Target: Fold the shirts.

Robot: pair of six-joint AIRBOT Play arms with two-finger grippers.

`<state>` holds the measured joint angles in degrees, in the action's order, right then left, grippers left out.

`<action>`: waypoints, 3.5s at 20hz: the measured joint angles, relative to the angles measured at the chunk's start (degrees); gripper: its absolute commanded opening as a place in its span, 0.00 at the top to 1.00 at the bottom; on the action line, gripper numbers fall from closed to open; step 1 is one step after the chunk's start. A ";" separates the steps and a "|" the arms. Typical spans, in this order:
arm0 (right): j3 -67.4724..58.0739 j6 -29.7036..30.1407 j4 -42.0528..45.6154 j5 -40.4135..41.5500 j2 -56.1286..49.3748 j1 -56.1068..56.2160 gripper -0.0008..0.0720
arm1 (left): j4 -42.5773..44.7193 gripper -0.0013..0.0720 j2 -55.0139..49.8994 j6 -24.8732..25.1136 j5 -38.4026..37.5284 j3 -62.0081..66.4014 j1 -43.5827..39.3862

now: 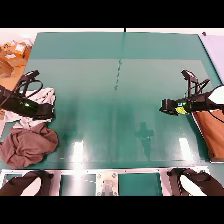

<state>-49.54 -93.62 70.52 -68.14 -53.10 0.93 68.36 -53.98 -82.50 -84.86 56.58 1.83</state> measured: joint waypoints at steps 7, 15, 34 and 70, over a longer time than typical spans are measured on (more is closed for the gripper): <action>0.00 0.00 0.00 0.00 0.00 0.00 0.98 | 0.00 0.95 0.00 0.00 0.00 0.00 0.00; 0.00 0.00 0.00 0.00 -0.02 0.00 0.98 | 0.00 0.95 0.00 0.00 -0.02 0.00 0.00; 0.02 0.00 -0.20 9.66 -0.02 0.00 0.97 | 22.25 0.00 -17.99 -3.52 29.22 -0.02 5.55; -6.73 0.22 -1.53 2.36 -1.79 -12.59 0.53 | -1.70 0.14 -30.40 -7.65 8.74 32.20 -29.40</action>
<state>-56.27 -93.41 68.99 -65.78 -54.89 -11.66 66.65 -84.38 -90.15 -76.12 88.77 -27.57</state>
